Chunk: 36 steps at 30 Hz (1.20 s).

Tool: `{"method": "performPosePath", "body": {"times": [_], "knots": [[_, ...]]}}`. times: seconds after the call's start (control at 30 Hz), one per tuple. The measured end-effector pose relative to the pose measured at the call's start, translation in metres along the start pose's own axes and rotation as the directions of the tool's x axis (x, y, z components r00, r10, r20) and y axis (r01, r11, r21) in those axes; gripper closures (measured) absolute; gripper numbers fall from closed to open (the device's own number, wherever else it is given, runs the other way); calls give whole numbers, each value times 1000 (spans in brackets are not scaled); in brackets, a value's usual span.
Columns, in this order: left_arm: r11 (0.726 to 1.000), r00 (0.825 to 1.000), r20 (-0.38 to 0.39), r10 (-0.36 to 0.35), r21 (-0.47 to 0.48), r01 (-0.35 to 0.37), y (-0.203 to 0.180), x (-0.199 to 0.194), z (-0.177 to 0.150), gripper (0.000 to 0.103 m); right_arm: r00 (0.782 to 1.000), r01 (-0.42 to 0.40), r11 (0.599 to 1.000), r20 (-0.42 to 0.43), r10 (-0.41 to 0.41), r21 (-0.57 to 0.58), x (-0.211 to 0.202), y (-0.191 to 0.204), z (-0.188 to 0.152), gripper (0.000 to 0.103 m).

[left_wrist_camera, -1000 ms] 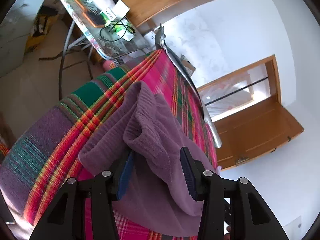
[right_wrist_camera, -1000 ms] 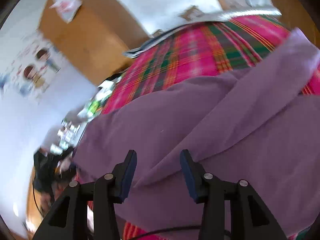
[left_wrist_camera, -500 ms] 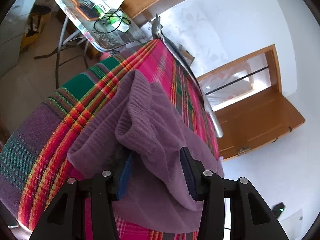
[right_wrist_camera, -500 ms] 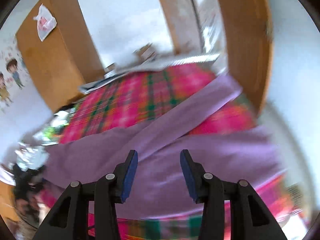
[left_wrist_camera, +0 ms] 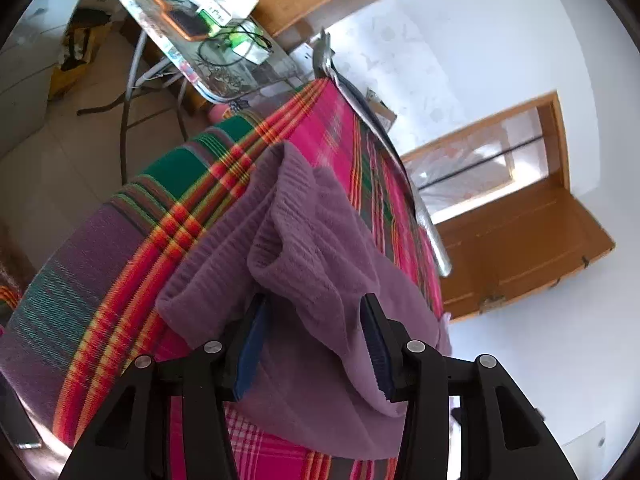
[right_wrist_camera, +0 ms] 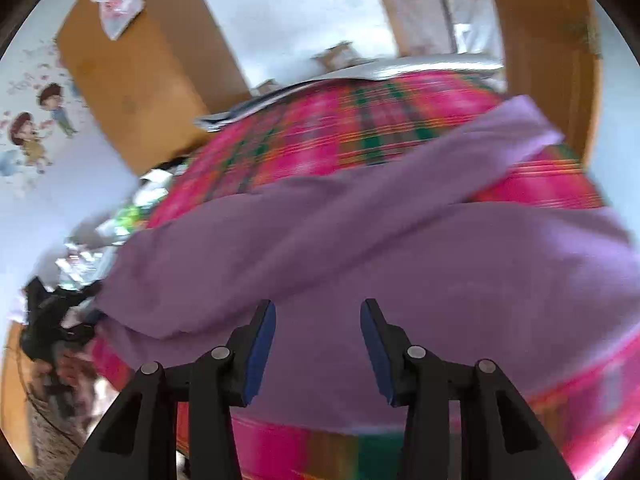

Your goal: Fold clothes

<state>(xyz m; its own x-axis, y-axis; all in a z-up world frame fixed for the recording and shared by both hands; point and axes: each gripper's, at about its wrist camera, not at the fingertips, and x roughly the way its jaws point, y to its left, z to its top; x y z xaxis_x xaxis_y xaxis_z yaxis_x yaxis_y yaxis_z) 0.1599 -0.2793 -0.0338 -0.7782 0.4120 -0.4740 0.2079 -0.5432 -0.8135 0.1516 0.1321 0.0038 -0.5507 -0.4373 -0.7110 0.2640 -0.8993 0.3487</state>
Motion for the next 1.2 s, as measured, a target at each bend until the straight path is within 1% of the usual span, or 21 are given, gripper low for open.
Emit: {"method": "performPosePath", "body": {"times": [0.03,0.1,0.17,0.27,0.33,0.4,0.5,0.57,0.63,0.73,0.9,0.93,0.97,1.1,1.2], "knots": [[1000,1000,8,-2,-3,2,0,-1,1,55,999,-49,999,-18,49,17,11,10,1,57],[1000,1000,19,-3,-8,3,1,-3,3,55,993,-113,993,-37,114,46,24,22,4,57],[1000,1000,13,6,-11,-6,3,-2,3,55,990,-125,988,-60,131,88,39,32,5,57],[1000,1000,7,9,-19,-9,5,0,1,55,992,-90,989,-80,100,121,53,39,6,57],[1000,1000,0,15,-20,-15,6,1,1,55,991,-65,986,-107,82,151,63,41,6,57],[1000,1000,-7,22,-19,-22,6,3,0,55,991,-53,985,-109,71,167,72,42,7,57],[999,999,-17,38,-8,-38,3,6,2,55,994,-17,985,-104,35,170,79,44,9,60],[999,999,-21,42,-19,-42,4,8,4,55,995,4,987,-100,12,162,80,44,9,69],[999,999,-16,38,-26,-38,4,8,6,55,996,23,986,-93,-8,164,79,36,9,91],[999,1000,-7,20,-49,-20,7,8,9,55,996,-1,982,-87,18,189,78,26,8,96],[996,1000,21,-22,-84,24,7,4,11,56,995,-32,981,-82,49,193,77,23,7,97],[995,999,29,-33,-97,36,8,3,12,58,995,-46,979,-75,62,200,76,21,6,97],[993,998,39,-47,-105,51,8,1,12,62,995,-59,976,-67,74,208,74,20,5,97],[990,996,72,-45,-130,54,9,1,12,64,993,-85,972,-67,102,221,77,15,5,98],[989,998,56,-33,-142,41,7,8,7,64,991,-94,971,-71,112,219,82,15,7,98]]}}
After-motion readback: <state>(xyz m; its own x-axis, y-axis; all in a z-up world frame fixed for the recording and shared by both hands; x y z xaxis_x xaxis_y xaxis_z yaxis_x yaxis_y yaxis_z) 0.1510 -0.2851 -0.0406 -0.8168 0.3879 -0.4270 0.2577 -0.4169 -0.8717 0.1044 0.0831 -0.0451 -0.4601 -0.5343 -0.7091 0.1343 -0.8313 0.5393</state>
